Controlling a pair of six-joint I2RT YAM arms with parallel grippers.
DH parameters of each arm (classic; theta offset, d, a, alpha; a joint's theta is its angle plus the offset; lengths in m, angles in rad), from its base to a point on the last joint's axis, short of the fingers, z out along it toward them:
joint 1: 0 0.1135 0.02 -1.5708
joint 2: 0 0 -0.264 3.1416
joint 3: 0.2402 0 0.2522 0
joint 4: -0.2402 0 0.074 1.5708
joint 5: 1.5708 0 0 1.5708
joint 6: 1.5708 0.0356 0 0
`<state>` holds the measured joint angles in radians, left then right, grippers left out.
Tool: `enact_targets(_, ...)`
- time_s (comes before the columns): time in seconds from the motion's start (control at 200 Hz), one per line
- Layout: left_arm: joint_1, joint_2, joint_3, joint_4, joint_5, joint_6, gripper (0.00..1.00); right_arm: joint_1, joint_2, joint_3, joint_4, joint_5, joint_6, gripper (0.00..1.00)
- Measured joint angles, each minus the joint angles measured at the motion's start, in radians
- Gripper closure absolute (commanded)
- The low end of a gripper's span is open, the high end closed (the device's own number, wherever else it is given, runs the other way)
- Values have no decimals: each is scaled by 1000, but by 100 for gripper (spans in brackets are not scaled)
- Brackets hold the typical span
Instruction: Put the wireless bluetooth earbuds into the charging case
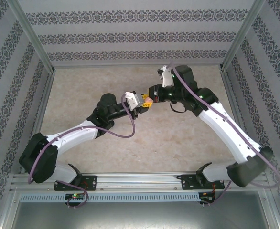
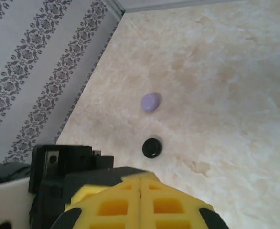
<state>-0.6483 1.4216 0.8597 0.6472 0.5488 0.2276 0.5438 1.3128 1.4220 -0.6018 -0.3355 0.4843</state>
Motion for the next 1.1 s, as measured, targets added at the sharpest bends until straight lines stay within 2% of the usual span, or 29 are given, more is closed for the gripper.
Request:
enact_targets(0.17,6,31,2,8,-53,-59,100,-109,-144,-146,36,101,86,88)
enact_targets(0.315,32,59,2,5,-83,-171,100,-182,-201,-260,82,168,148,80)
enact_targets(0.5,114,181,45,-112,-71,-372,100,-195,-227,-401,106,190,185,65)
enact_targets(0.684,133,357,123,-276,-29,-516,100,-195,-256,-492,122,197,208,59)
enact_targets(0.934,134,515,212,-402,26,-612,100,-202,-294,-539,137,206,224,55)
enact_targets(1.104,135,583,267,-445,28,-648,93,-202,-298,-551,143,209,229,51)
